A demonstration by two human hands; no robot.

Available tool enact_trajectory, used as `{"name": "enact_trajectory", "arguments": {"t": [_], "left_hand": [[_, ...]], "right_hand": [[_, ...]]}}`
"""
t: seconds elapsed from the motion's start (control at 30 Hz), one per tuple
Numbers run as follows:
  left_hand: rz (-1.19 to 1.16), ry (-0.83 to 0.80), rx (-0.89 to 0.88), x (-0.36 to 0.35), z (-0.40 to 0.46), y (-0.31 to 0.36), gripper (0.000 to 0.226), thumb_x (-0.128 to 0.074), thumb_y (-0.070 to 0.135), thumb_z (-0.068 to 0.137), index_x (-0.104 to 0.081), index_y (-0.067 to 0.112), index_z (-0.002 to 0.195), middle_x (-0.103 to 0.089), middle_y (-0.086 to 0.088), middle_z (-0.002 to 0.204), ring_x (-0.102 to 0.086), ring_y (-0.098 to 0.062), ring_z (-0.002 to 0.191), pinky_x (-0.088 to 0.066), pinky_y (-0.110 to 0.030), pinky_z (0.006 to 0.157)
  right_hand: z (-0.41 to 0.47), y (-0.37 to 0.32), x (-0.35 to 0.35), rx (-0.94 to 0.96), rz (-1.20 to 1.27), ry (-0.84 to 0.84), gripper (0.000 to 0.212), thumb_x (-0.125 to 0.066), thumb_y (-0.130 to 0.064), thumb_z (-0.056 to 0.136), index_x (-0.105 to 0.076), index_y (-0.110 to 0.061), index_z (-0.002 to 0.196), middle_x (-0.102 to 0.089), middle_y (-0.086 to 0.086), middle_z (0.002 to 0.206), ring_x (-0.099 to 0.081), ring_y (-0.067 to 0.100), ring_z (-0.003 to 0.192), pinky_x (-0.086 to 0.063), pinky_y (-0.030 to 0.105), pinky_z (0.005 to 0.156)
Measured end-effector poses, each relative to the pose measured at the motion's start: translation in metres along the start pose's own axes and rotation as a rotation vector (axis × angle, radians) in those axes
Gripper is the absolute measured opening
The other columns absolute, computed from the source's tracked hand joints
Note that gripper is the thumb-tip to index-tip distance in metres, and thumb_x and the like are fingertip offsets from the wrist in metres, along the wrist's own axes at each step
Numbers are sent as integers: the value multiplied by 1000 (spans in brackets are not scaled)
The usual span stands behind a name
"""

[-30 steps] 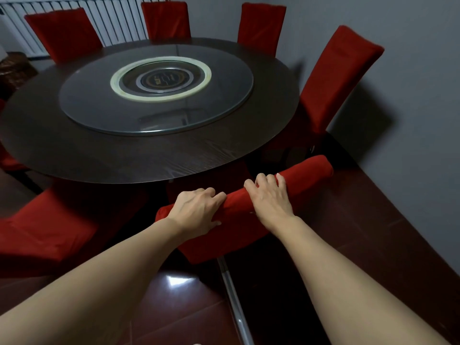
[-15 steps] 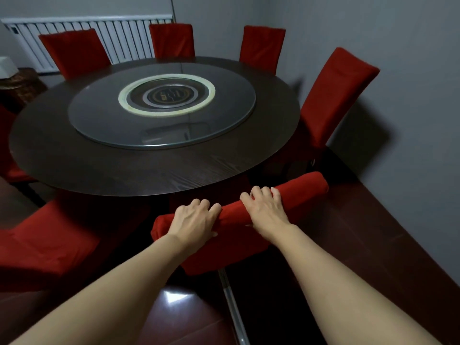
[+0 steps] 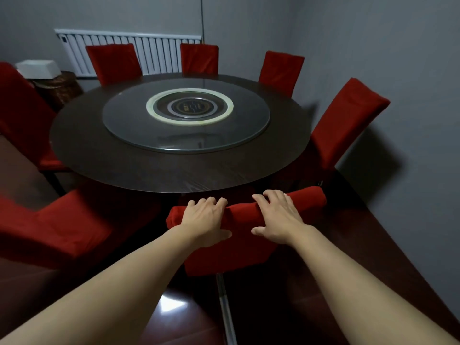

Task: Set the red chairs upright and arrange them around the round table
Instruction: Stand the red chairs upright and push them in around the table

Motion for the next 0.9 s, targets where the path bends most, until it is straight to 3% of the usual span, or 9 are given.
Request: {"name": "enact_trajectory", "arguments": {"t": [0.33, 0.9], "left_hand": [[-3, 51, -4, 42, 7, 26, 72, -62, 56, 80, -34, 21, 136, -49, -3, 129, -47, -24, 121, -34, -40, 101], [-44, 0, -148, 61, 138, 73, 72, -56, 58, 84, -29, 21, 139, -47, -4, 134, -48, -25, 122, -34, -41, 98]], "right_hand": [[-11, 37, 38, -79, -8, -15, 81, -64, -49, 84, -21, -22, 148, -17, 10, 153, -11, 27, 143, -17, 44, 117], [26, 122, 70, -256, 36, -30, 78, -64, -46, 84, -25, -21, 147, -22, 8, 149, -22, 27, 137, -26, 42, 112]]}}
Point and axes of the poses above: each hand's wrist, its own z-axis towards the middle knuckle, its own x-axis out of the back of the hand, y = z × x, the point moved 4 cm from there along z, towards the middle knuckle
